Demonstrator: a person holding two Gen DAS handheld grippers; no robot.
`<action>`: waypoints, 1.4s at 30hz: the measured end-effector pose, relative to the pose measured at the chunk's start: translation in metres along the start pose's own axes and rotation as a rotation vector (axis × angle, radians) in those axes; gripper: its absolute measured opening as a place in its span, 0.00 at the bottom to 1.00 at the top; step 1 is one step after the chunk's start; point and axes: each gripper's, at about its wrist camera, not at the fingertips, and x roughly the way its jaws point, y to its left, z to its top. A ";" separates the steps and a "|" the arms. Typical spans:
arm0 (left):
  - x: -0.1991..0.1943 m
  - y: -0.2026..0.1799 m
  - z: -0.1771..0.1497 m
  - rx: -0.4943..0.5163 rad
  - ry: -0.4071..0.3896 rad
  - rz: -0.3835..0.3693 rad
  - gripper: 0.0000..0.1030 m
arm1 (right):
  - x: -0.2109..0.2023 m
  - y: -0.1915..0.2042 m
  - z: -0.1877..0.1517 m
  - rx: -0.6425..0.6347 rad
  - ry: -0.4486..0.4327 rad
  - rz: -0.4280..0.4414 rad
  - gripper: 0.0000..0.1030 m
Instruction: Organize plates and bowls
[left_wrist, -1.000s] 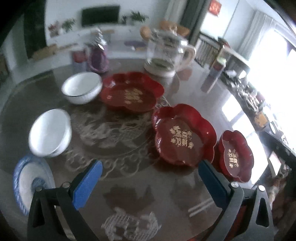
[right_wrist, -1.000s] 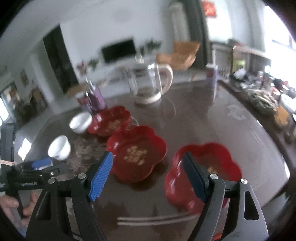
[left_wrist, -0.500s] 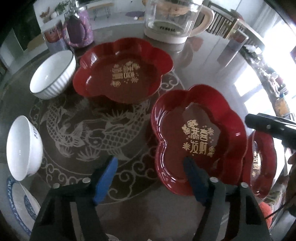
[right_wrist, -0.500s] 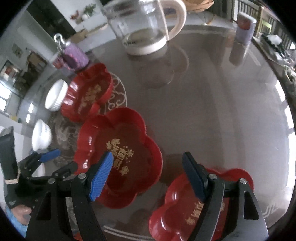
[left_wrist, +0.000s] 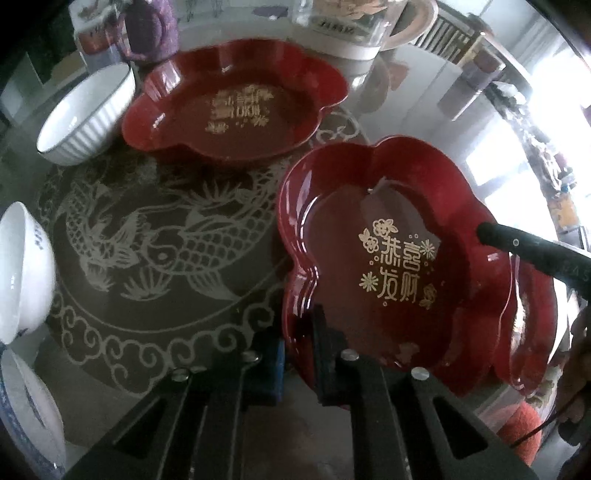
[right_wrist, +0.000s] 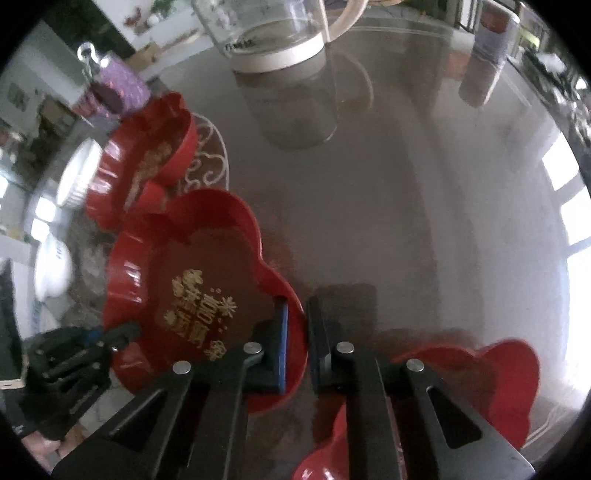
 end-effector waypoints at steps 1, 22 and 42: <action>-0.006 -0.002 -0.003 0.011 -0.015 0.006 0.11 | -0.007 0.001 -0.003 -0.004 -0.020 0.007 0.11; -0.056 -0.189 -0.022 0.383 -0.152 -0.032 0.12 | -0.144 -0.125 -0.127 0.266 -0.260 -0.004 0.11; 0.003 -0.221 -0.018 0.463 -0.168 0.023 0.23 | -0.125 -0.127 -0.174 0.293 -0.372 -0.170 0.11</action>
